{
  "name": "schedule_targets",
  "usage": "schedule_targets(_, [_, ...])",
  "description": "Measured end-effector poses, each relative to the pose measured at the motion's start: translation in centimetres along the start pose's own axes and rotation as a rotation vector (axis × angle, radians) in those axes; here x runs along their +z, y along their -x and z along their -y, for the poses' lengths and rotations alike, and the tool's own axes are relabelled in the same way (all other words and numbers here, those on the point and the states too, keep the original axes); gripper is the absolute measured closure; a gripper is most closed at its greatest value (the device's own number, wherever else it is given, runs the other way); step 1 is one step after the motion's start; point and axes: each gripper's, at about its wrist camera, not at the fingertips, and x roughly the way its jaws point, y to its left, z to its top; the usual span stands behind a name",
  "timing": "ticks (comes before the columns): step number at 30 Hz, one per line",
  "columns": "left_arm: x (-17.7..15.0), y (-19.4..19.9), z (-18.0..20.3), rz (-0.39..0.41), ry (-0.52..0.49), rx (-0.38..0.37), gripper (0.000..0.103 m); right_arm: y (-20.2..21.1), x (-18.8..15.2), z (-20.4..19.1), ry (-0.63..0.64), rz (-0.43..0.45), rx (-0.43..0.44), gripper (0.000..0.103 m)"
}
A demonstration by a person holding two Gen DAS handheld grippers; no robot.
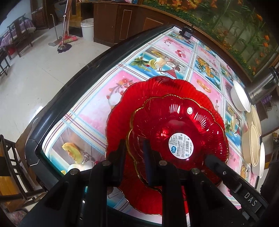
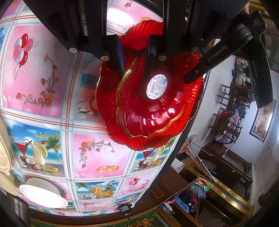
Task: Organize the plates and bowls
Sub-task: 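Lower the smaller red plate onto the large red plate and open the left tool, then move the left tool to the beige plate and grasp its rim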
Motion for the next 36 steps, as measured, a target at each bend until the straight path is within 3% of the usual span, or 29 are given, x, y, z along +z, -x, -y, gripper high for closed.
schedule_targets(6, [0.1, 0.6, -0.4, 0.014, 0.023, -0.020, 0.084, 0.6, 0.1, 0.0, -0.011, 0.009, 0.021, 0.065])
schedule_targets(8, [0.1, 1.1, -0.3, 0.026, 0.026, -0.027, 0.077, 0.9, 0.1, -0.2, -0.005, 0.010, 0.026, 0.061])
schedule_targets(10, [0.0, 1.6, -0.3, 0.043, 0.036, -0.042, 0.058, 1.4, 0.1, -0.4, 0.003, 0.016, 0.025, 0.047])
schedule_targets(17, [-0.1, 3.2, 0.8, 0.103, 0.009, -0.019, 0.046, 3.3, -0.1, -0.1, 0.000, 0.071, 0.015, 0.035])
schedule_targets(21, [-0.2, 4.1, 2.6, 0.156, -0.042, -0.008, 0.029, 4.8, -0.2, 1.3, -0.035, 0.108, 0.036, 0.031])
schedule_targets(25, [-0.7, 5.4, 6.0, 0.227, -0.137, -0.023, 0.027, 7.2, -0.7, 3.9, -0.106, 0.200, 0.074, 0.019])
schedule_targets(28, [-0.9, 5.5, 8.6, 0.234, -0.196, -0.056, 0.025, 9.2, -1.2, 6.1, -0.153, 0.261, 0.066, 0.017])
schedule_targets(36, [-2.0, 3.9, 17.0, 0.134, -0.337, -0.164, 0.025, 15.4, -3.0, 13.7, -0.307, 0.376, 0.042, 0.010])
